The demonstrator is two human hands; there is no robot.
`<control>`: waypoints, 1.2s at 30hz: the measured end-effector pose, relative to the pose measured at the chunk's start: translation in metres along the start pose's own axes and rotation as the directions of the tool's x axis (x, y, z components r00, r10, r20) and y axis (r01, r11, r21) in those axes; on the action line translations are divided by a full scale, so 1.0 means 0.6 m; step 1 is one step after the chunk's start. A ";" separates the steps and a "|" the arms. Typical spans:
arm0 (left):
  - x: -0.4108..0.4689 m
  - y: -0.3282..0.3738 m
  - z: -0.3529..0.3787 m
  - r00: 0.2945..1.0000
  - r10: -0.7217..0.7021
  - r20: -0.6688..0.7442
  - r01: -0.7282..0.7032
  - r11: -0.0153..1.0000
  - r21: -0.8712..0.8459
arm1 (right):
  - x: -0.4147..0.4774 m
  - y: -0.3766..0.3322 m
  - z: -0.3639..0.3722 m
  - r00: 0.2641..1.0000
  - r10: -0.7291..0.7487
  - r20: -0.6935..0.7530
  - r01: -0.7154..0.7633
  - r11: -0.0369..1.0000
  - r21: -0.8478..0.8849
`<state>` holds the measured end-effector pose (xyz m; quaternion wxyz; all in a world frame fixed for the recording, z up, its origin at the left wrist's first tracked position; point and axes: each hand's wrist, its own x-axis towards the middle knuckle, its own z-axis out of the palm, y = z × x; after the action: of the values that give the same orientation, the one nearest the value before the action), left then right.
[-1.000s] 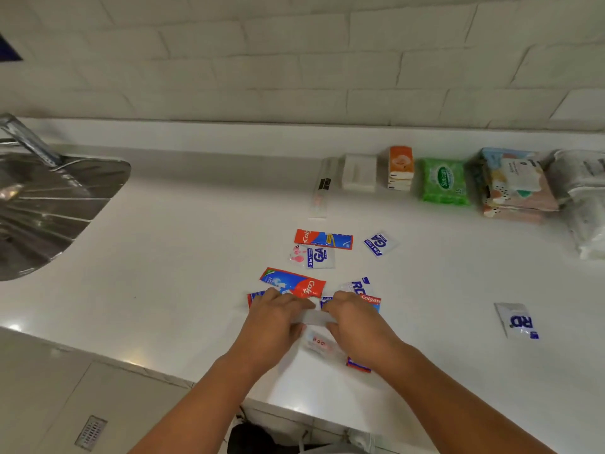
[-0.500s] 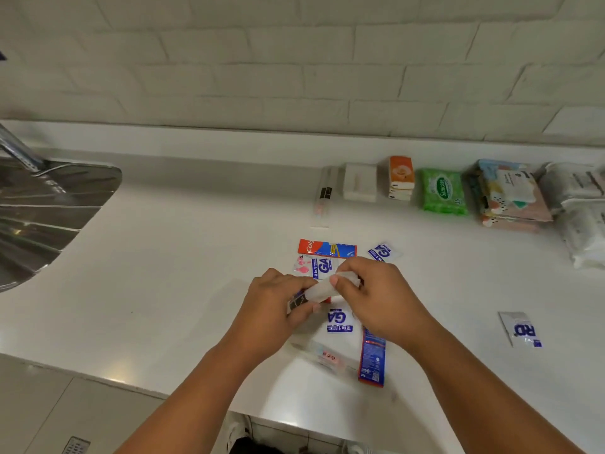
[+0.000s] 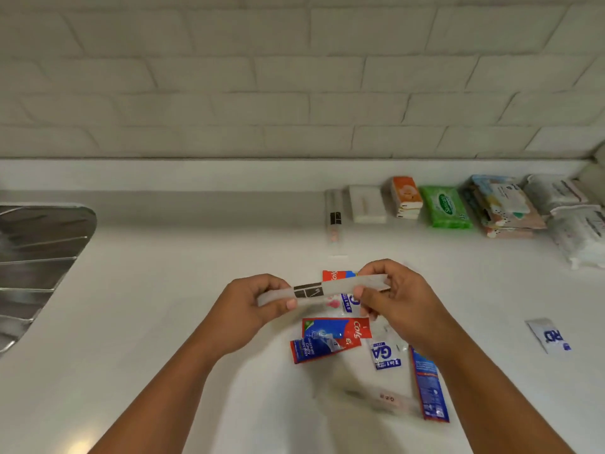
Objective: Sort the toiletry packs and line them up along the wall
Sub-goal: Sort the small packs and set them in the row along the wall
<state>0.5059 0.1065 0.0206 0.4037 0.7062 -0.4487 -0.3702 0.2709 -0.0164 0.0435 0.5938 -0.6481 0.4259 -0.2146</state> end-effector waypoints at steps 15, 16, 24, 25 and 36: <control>0.085 -0.026 -0.124 0.999 -0.025 -0.025 0.021 0.991 -0.130 | 0.094 -0.009 0.091 0.961 0.222 -0.164 -0.109 0.852 0.512; 0.092 -0.023 -0.122 0.997 -0.045 -0.060 0.030 0.975 -0.218 | 0.098 -0.011 0.087 0.969 0.211 -0.130 -0.125 0.868 0.480; 0.191 0.034 -0.071 0.960 -0.102 -0.260 -0.090 0.768 -0.634 | 0.141 0.008 0.072 0.976 0.152 0.154 -0.151 0.988 -0.019; 0.204 0.038 -0.057 0.956 -0.122 -0.268 -0.089 0.748 -0.658 | 0.148 0.010 0.076 0.979 0.150 0.136 -0.153 0.988 0.011; 0.215 0.010 0.076 0.966 -0.250 -0.065 0.218 0.924 -0.315 | 0.241 0.049 0.110 0.943 0.312 -0.119 -0.217 0.844 0.489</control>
<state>0.5052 -0.0263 -0.0127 0.4837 0.7022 -0.2768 -0.4431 0.3929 -0.0924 -0.0309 0.7123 -0.3956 0.5026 -0.2891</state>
